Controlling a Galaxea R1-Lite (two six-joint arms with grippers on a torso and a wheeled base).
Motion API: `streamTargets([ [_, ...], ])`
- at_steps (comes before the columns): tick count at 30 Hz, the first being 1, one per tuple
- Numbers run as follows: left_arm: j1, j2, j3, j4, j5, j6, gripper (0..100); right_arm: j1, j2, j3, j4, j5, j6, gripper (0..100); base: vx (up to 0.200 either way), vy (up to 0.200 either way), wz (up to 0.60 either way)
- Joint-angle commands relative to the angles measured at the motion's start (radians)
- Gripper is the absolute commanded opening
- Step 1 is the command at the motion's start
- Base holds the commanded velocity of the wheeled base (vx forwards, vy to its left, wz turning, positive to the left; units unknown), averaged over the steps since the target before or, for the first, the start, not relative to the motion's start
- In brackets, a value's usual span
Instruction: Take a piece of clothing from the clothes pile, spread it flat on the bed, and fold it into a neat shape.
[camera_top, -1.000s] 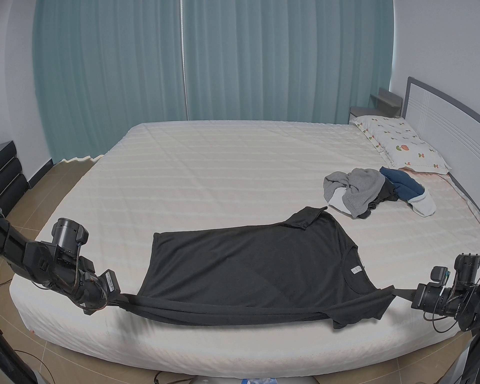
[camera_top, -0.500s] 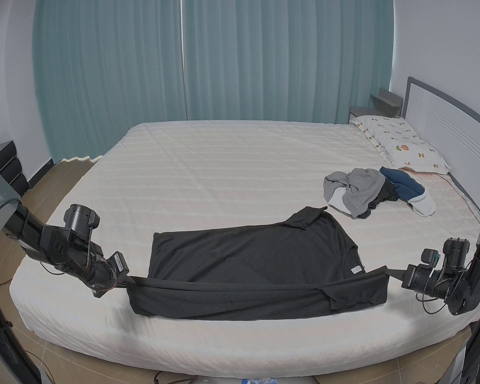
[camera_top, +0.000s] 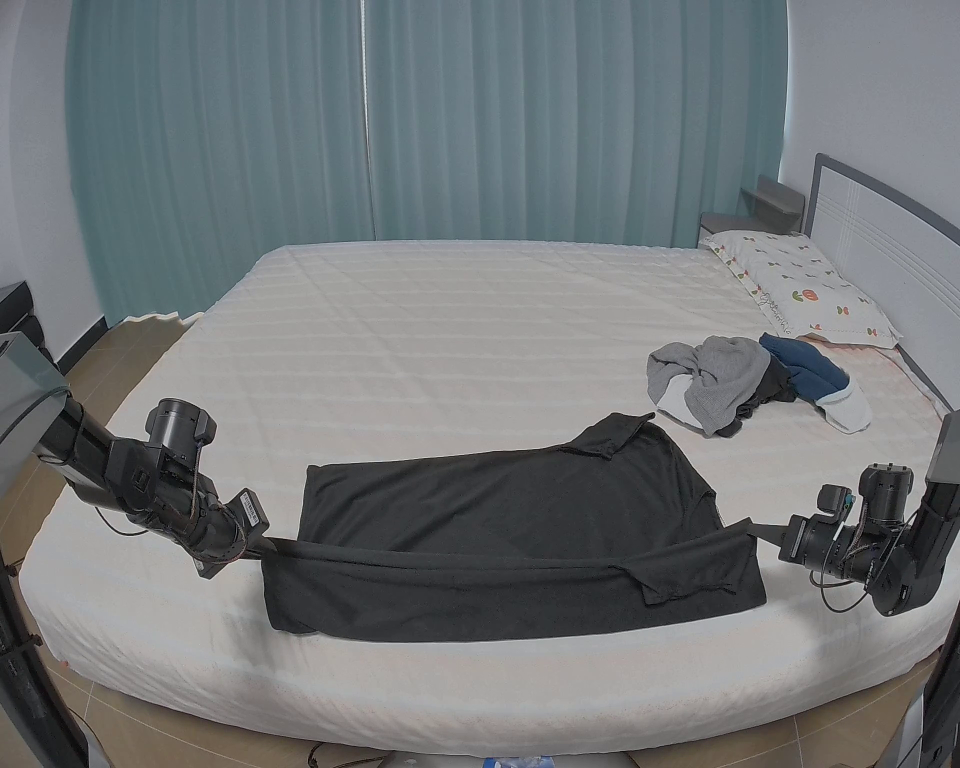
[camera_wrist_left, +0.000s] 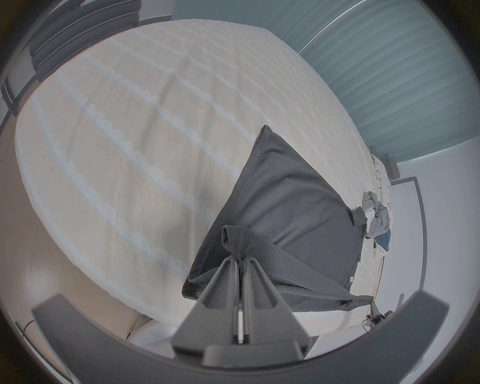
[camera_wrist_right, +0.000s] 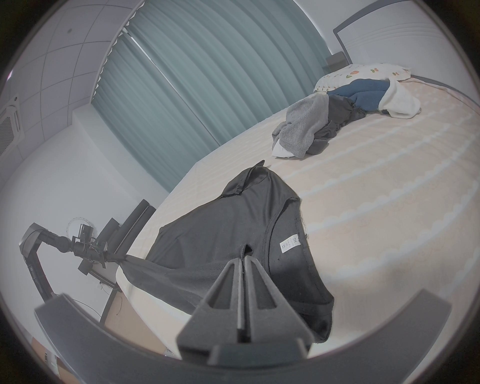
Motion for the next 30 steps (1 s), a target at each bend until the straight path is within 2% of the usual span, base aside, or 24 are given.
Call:
streamTargets([
  [1, -0.002, 0.005, -0.008, 0.014, 0.002, -0.001, 0, 0.009, 0.012, -0.012, 0.0, -0.004, -0.001, 0, 0.0, 0.0, 0.0],
  [12, -0.012, 0.04, -0.037, 0.023, 0.002, -0.001, 0, 0.007, 0.024, -0.036, 0.001, -0.007, -0.001, 0, 0.0, 0.0, 0.0],
  [17, -0.016, 0.091, -0.078, 0.023, 0.011, -0.001, 0, 0.021, 0.071, -0.079, 0.001, -0.032, -0.001, 0, 0.0, 0.0, 0.0],
  [30, -0.056, 0.209, -0.169, 0.023, 0.111, -0.025, 0, 0.05, 0.177, -0.193, 0.001, -0.072, -0.001, 0, 0.0, 0.0, 0.0],
])
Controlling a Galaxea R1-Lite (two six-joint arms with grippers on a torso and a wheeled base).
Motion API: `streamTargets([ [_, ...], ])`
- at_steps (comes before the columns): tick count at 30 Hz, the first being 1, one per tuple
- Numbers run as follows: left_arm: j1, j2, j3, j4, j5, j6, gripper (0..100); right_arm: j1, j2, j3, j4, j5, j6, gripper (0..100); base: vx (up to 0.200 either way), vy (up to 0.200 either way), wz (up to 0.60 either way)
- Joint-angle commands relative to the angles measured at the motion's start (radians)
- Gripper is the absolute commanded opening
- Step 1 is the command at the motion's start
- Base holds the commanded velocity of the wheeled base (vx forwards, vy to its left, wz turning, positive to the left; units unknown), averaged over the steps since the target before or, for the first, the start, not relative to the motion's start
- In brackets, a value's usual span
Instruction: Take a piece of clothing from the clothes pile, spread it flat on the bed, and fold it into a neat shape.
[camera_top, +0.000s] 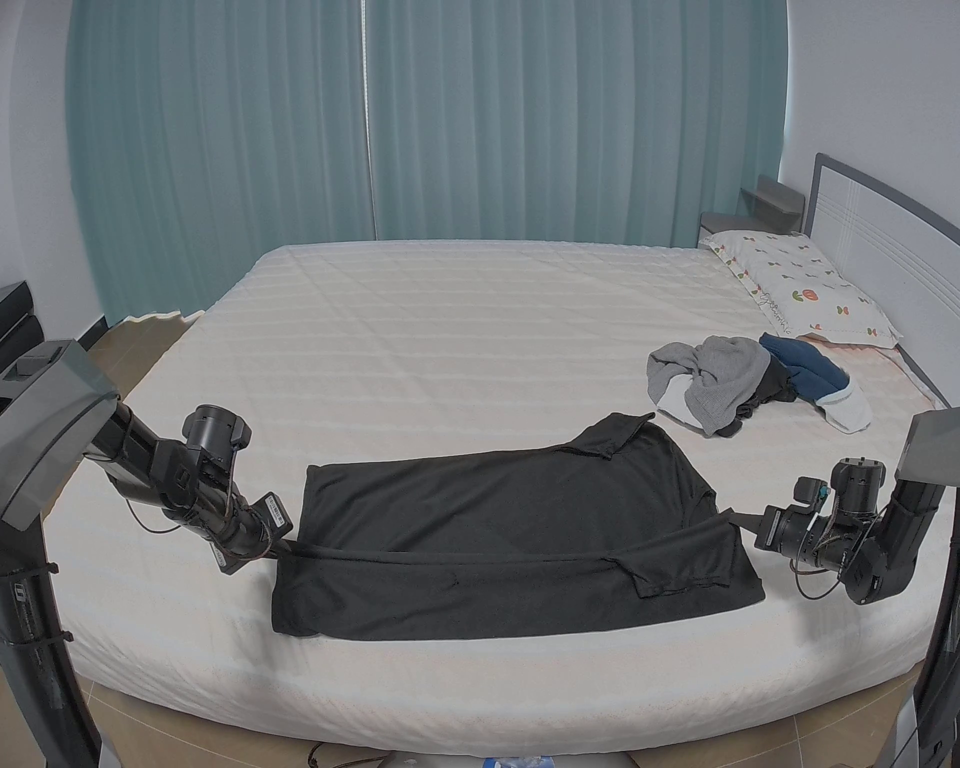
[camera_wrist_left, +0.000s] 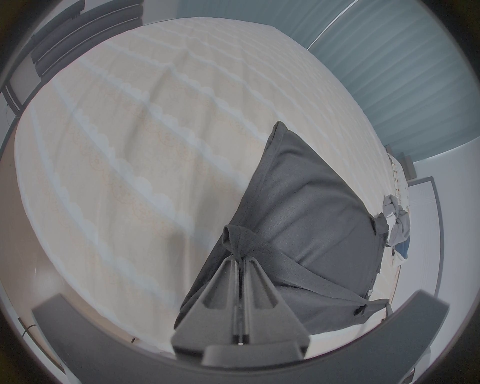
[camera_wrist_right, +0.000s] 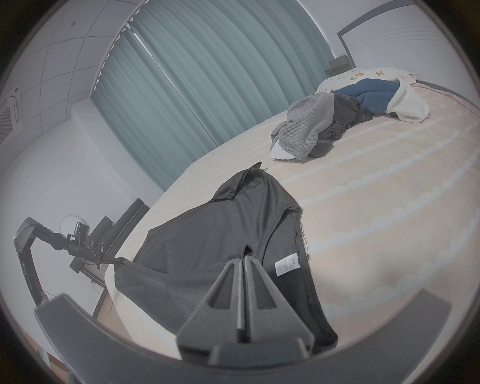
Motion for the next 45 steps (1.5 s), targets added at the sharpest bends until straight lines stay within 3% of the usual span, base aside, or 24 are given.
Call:
streamTargets([
  [1, -0.015, 0.053, -0.03, 0.001, 0.009, -0.01, 0, 0.007, 0.048, -0.036, -0.001, -0.006, 0.0, 0, 0.0, 0.0, 0.0],
  [20, -0.032, 0.118, -0.108, 0.001, 0.052, -0.054, 0, 0.019, 0.154, -0.153, 0.044, -0.003, 0.001, 0, 0.0, 0.0, 0.0],
  [28, -0.032, 0.116, -0.108, -0.001, 0.052, -0.083, 0, 0.021, 0.189, -0.174, 0.004, -0.003, 0.066, 0, 0.0, 0.0, 0.0],
  [36, -0.032, 0.116, -0.11, -0.006, 0.052, -0.099, 0, 0.022, 0.207, -0.174, -0.016, -0.003, 0.07, 0, 0.0, 0.0, 0.0],
  [37, -0.032, 0.116, -0.11, -0.006, 0.052, -0.099, 100, 0.022, 0.209, -0.174, -0.021, -0.002, 0.072, 100, 0.0, 0.0, 0.0],
  [45, -0.027, 0.105, -0.102, -0.006, 0.034, -0.143, 100, 0.015, 0.206, -0.16, -0.07, -0.002, 0.152, 100, 0.0, 0.0, 0.0],
])
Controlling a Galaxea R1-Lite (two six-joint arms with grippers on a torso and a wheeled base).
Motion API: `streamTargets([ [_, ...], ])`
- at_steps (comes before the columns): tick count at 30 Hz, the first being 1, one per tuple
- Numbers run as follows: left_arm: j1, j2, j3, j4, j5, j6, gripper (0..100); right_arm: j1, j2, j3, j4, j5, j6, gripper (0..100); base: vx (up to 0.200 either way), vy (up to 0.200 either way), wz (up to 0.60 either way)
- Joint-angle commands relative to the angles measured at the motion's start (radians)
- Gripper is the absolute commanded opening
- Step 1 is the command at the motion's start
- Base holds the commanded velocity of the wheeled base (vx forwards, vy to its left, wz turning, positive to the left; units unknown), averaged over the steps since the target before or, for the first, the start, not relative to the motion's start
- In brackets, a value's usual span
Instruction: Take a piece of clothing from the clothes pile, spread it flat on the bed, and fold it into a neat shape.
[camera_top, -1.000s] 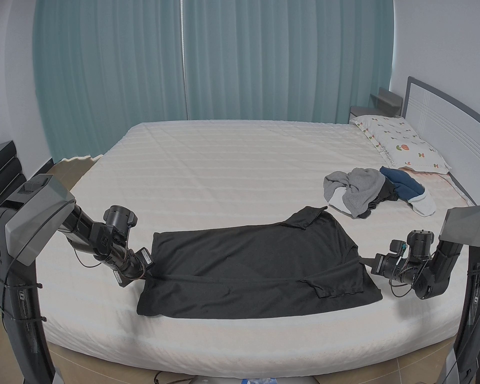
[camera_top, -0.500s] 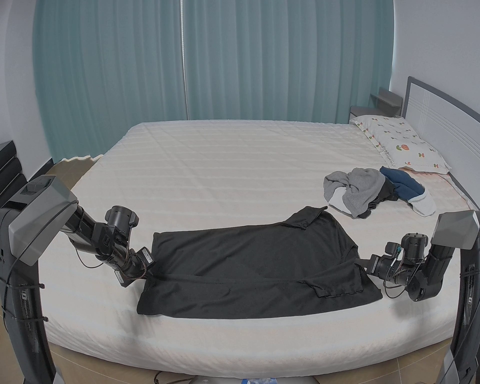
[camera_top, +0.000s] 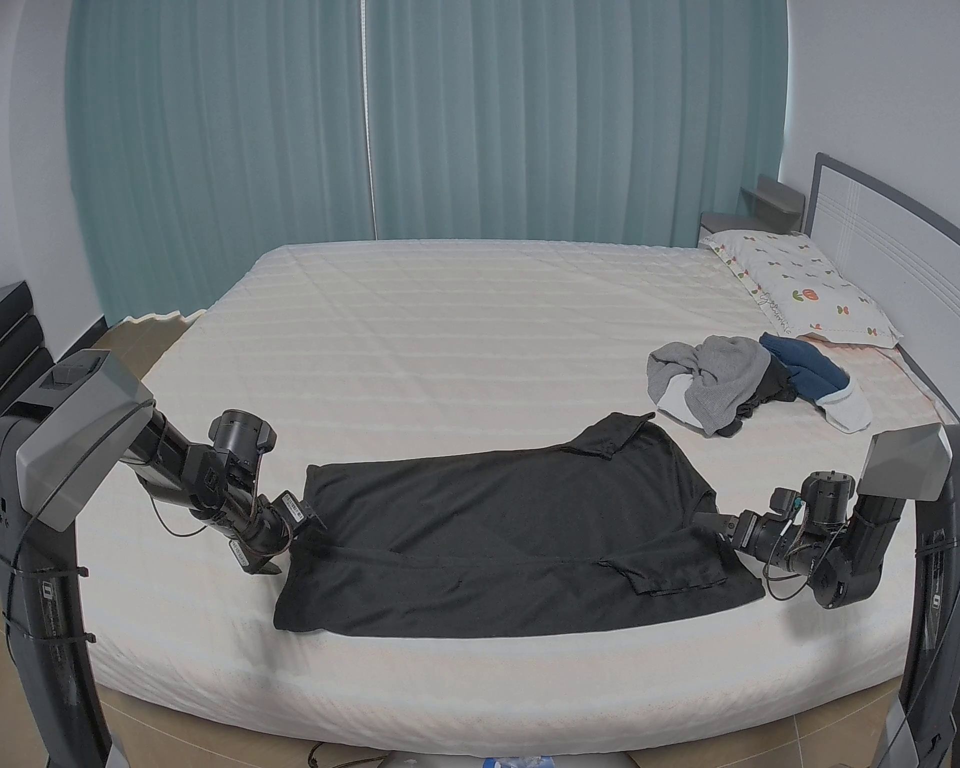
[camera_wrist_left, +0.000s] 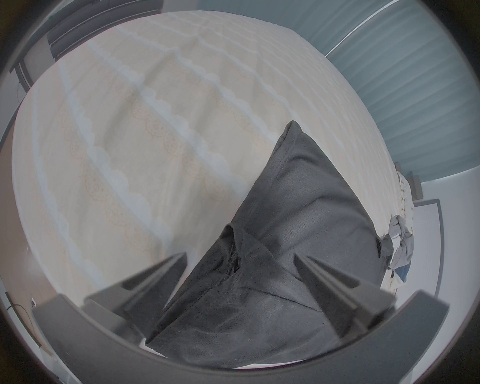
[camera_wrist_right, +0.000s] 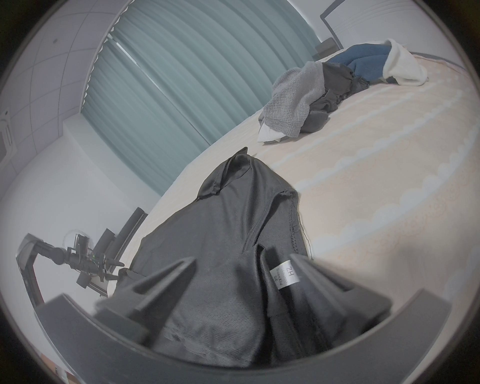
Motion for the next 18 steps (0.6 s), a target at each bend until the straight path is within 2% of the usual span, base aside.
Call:
streamTargets([
  [1, 0.004, -0.011, 0.013, -0.002, -0.018, -0.018, 100, -0.01, -0.004, 0.001, -0.034, -0.002, 0.064, 100, 0.0, 0.0, 0.0],
  [6, 0.007, -0.032, 0.03, -0.003, -0.057, -0.058, 100, -0.026, -0.006, 0.002, -0.077, -0.002, 0.179, 100, 0.0, 0.0, 0.0],
  [10, 0.006, -0.052, 0.049, -0.008, -0.064, -0.058, 100, -0.026, 0.011, 0.001, -0.077, 0.001, 0.19, 100, 0.0, 0.0, 0.0],
  [16, 0.001, -0.063, 0.058, -0.005, -0.064, -0.06, 100, -0.031, 0.033, -0.012, -0.08, 0.006, 0.193, 100, 0.0, -0.2, 0.0],
  [18, 0.0, -0.072, 0.058, 0.0, -0.064, -0.06, 100, -0.036, 0.034, -0.012, -0.08, 0.007, 0.193, 100, 0.0, 0.0, 0.0],
])
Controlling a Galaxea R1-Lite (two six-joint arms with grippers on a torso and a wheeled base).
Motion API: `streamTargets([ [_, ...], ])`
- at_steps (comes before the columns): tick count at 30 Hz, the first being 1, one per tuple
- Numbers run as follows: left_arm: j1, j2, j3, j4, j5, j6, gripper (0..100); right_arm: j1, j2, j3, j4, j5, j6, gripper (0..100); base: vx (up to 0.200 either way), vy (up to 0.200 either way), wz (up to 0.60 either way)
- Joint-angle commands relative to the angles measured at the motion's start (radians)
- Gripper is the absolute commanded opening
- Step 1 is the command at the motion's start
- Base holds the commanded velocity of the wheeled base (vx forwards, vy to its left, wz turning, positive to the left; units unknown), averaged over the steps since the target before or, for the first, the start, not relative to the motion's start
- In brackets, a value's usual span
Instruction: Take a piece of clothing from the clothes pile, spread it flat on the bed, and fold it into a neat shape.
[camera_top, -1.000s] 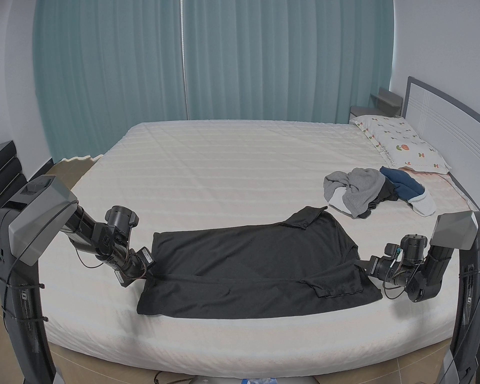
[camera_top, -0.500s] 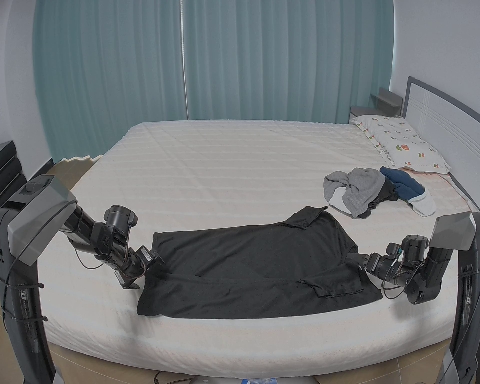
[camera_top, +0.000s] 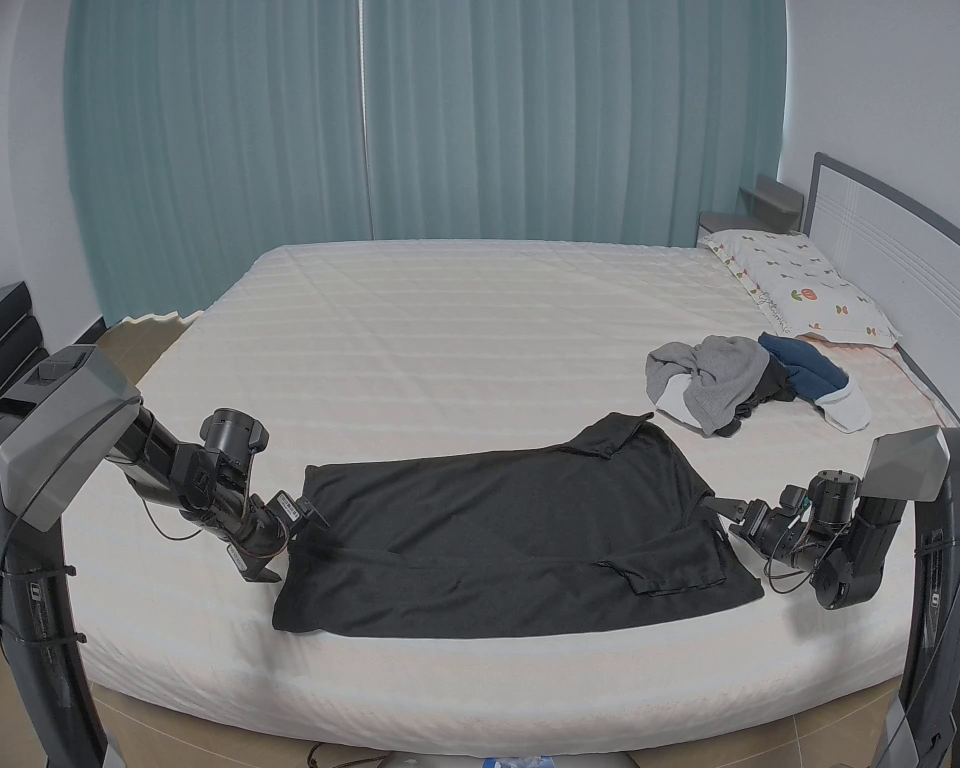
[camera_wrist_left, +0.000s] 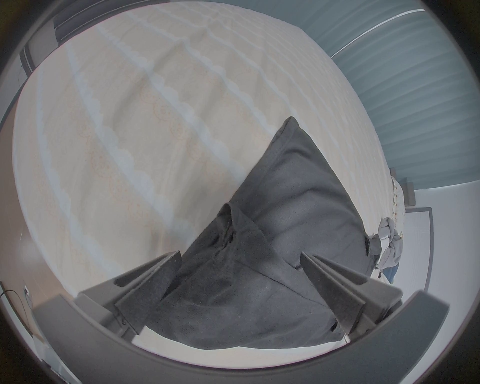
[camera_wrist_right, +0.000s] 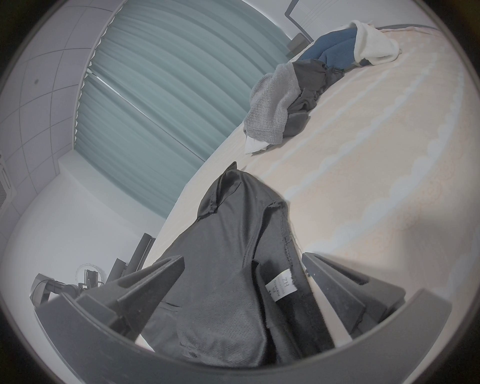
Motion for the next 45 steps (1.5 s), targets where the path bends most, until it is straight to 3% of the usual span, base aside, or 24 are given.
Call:
streamTargets([
  [1, -0.002, -0.026, 0.003, 0.003, 0.0, -0.001, 100, -0.006, 0.012, -0.002, 0.0, 0.0, 0.0, 100, 0.0, 0.0, 0.0],
  [12, 0.013, -0.032, -0.017, -0.004, 0.0, -0.062, 100, -0.002, 0.014, -0.001, 0.0, -0.001, 0.0, 100, 0.0, 0.0, 0.0],
  [19, 0.025, -0.034, -0.015, -0.004, 0.0, -0.057, 100, -0.002, 0.014, 0.001, 0.0, -0.001, 0.0, 100, 0.171, 0.0, 0.0],
  [35, 0.091, -0.04, -0.089, -0.01, -0.008, -0.053, 100, 0.006, 0.02, 0.006, 0.0, 0.002, 0.0, 100, 0.0, 0.0, 0.0],
  [40, 0.094, 0.008, -0.173, -0.013, -0.068, -0.047, 100, 0.018, 0.044, -0.01, 0.0, -0.008, 0.0, 100, 0.0, 0.0, 0.0],
  [45, 0.087, 0.114, -0.308, -0.013, -0.072, -0.011, 100, 0.02, 0.049, -0.014, 0.003, -0.008, 0.0, 100, 0.0, 0.0, 0.0],
])
